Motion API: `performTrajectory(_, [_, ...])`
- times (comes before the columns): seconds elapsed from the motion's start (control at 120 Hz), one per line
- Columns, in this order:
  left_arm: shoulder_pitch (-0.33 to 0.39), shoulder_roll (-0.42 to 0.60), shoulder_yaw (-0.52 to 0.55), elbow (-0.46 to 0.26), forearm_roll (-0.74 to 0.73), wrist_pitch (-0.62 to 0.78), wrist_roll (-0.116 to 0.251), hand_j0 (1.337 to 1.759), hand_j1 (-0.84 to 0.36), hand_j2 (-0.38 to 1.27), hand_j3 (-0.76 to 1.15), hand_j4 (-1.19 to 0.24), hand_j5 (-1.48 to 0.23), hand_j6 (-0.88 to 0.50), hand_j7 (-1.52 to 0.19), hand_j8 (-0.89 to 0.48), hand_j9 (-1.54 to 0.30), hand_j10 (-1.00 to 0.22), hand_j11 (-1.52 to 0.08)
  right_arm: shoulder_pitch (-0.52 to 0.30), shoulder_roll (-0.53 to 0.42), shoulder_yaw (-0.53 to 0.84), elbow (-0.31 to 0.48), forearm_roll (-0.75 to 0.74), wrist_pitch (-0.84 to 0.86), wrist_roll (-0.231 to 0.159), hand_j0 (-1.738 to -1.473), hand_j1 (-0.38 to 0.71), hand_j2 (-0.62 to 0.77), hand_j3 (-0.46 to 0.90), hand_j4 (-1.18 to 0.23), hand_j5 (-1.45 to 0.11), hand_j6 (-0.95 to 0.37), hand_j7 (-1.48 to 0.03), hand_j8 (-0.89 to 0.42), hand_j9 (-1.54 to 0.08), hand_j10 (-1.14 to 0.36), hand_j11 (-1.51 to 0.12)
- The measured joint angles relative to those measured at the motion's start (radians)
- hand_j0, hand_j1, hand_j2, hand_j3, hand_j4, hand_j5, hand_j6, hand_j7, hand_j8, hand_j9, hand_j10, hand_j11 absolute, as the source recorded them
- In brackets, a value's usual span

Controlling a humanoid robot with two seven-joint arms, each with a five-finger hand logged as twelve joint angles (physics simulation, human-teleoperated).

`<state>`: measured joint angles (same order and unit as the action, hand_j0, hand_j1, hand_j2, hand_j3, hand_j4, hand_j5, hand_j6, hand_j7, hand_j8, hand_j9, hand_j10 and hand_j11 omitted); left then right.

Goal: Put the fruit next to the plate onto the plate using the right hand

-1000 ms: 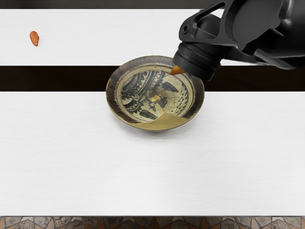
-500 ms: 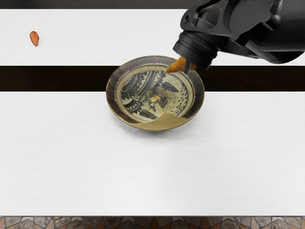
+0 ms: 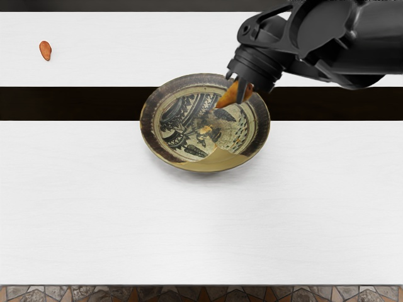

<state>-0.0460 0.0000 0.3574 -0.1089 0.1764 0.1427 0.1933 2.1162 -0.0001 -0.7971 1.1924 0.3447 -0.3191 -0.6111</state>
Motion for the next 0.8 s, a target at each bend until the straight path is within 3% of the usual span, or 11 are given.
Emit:
performTrajectory(0.183, [0.0,0.0,0.0,0.0,0.0,0.0,0.0,1.658,0.35,0.0,0.0,0.0,0.0,0.0,0.0,0.0,0.0,0.0,0.0,-0.034,0.0,0.012,-0.023,-0.016,0.013,0.0,-1.658,0.35,0.4,0.0,-0.68,-0.94,-0.52,-0.91,-0.42,-0.93,-0.69,-0.93])
performTrajectory(0.317, [0.0,0.0,0.0,0.0,0.0,0.0,0.0,1.658,0.35,0.0,0.0,0.0,0.0,0.0,0.0,0.0,0.0,0.0,0.0,-0.045,0.0,0.014,-0.056,-0.021,0.008,0.0,-1.658,0.06,0.2,0.0,-0.39,-0.54,-0.31,-0.52,-0.26,-0.53,-0.4,-0.53])
performTrajectory(0.433, [0.0,0.0,0.0,0.0,0.0,0.0,0.0,1.658,0.35,0.0,0.0,0.0,0.0,0.0,0.0,0.0,0.0,0.0,0.0,-0.046,0.0,0.015,-0.065,-0.024,0.009,0.0,-1.658,-0.1,0.11,0.0,-0.24,-0.32,-0.19,-0.31,-0.16,-0.32,-0.24,-0.32])
performTrajectory(0.642, [0.0,0.0,0.0,0.0,0.0,0.0,0.0,1.658,0.35,0.0,0.0,0.0,0.0,0.0,0.0,0.0,0.0,0.0,0.0,-0.016,0.0,0.033,-0.03,-0.024,0.008,0.0,-1.658,-0.24,0.04,0.0,-0.1,-0.14,-0.09,-0.14,-0.08,-0.14,-0.1,-0.14])
performTrajectory(0.8, [0.0,0.0,0.0,0.0,0.0,0.0,0.0,1.658,0.35,0.0,0.0,0.0,0.0,0.0,0.0,0.0,0.0,0.0,0.0,-0.016,0.0,0.103,0.048,-0.02,-0.039,0.0,-1.658,-0.28,0.01,0.0,-0.06,-0.08,-0.06,-0.08,-0.05,-0.08,-0.06,-0.08])
